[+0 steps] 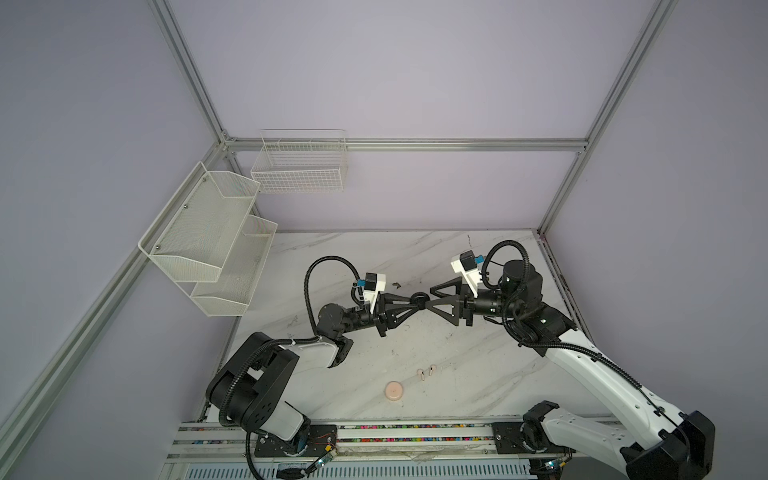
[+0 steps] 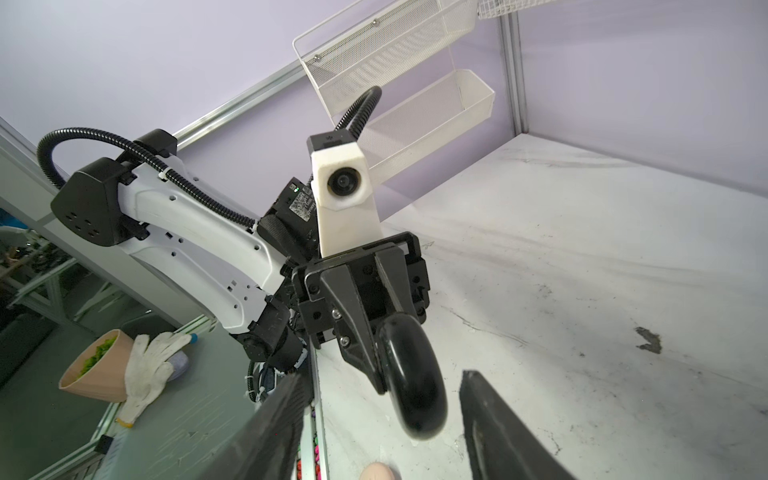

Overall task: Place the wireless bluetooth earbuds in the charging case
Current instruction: 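Move the right gripper over the closed case and close it on the case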

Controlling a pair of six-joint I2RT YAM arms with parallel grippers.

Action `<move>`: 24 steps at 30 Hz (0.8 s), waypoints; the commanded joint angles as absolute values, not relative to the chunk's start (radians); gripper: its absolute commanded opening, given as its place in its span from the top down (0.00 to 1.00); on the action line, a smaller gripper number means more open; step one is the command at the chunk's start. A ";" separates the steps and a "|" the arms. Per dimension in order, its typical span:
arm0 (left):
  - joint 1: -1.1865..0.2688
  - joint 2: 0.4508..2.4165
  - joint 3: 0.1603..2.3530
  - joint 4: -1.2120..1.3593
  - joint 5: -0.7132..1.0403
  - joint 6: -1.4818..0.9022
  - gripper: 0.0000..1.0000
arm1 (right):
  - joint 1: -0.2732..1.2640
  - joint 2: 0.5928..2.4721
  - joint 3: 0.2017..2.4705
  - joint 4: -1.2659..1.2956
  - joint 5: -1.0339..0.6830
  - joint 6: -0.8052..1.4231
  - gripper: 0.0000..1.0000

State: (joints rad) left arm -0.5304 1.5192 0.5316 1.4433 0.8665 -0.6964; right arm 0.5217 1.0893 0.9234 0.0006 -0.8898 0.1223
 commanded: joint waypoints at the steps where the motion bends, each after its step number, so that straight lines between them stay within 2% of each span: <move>1: -0.526 1.517 0.579 1.503 0.879 -0.704 1.00 | 0.519 1.113 0.916 0.053 -0.954 0.105 0.40; 11: -0.526 1.538 0.595 1.502 0.882 -0.710 1.00 | 0.518 1.144 0.907 0.086 -0.992 0.119 0.52; 24: -0.526 1.536 0.598 1.503 0.881 -0.710 1.00 | 0.518 1.170 0.907 0.088 -1.020 0.119 0.60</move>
